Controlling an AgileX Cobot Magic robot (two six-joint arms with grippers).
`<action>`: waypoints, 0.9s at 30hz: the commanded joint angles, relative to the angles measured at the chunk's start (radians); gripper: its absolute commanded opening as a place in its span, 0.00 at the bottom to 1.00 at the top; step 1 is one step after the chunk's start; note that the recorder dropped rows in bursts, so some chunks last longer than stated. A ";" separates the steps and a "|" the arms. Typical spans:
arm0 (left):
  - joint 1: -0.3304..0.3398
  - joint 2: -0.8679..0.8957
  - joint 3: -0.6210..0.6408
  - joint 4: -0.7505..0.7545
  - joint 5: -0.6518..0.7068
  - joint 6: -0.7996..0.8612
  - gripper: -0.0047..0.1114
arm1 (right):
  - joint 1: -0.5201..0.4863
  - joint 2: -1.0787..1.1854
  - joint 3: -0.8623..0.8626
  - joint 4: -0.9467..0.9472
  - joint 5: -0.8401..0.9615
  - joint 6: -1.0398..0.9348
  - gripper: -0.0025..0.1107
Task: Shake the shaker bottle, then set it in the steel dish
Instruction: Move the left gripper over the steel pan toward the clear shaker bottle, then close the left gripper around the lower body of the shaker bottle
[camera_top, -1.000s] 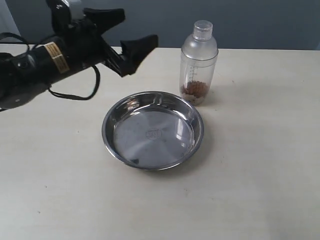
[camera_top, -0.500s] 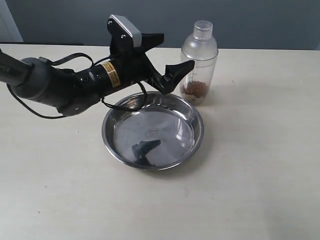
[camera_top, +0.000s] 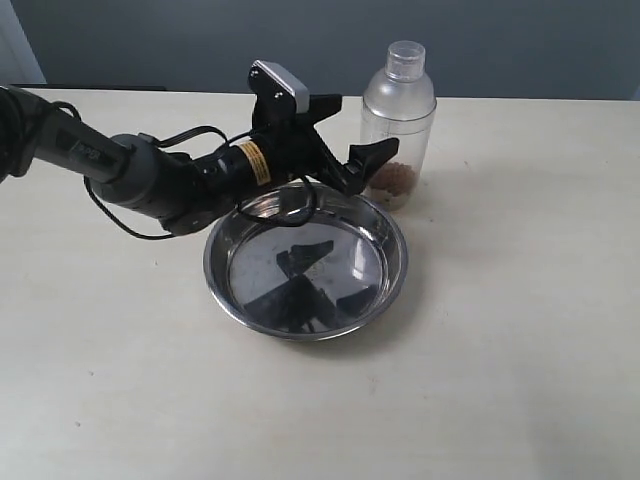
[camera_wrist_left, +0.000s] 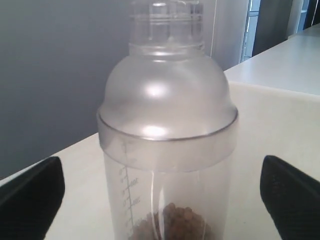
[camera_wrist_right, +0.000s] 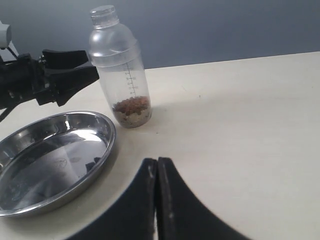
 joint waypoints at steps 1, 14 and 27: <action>-0.020 0.023 -0.036 0.011 0.008 -0.009 0.93 | 0.001 -0.004 0.001 -0.001 -0.010 -0.002 0.02; -0.063 0.090 -0.140 -0.007 0.094 -0.061 0.93 | 0.001 -0.004 0.001 -0.001 -0.010 -0.002 0.02; -0.063 0.141 -0.194 -0.072 0.153 -0.063 0.93 | 0.001 -0.004 0.001 -0.001 -0.010 -0.002 0.02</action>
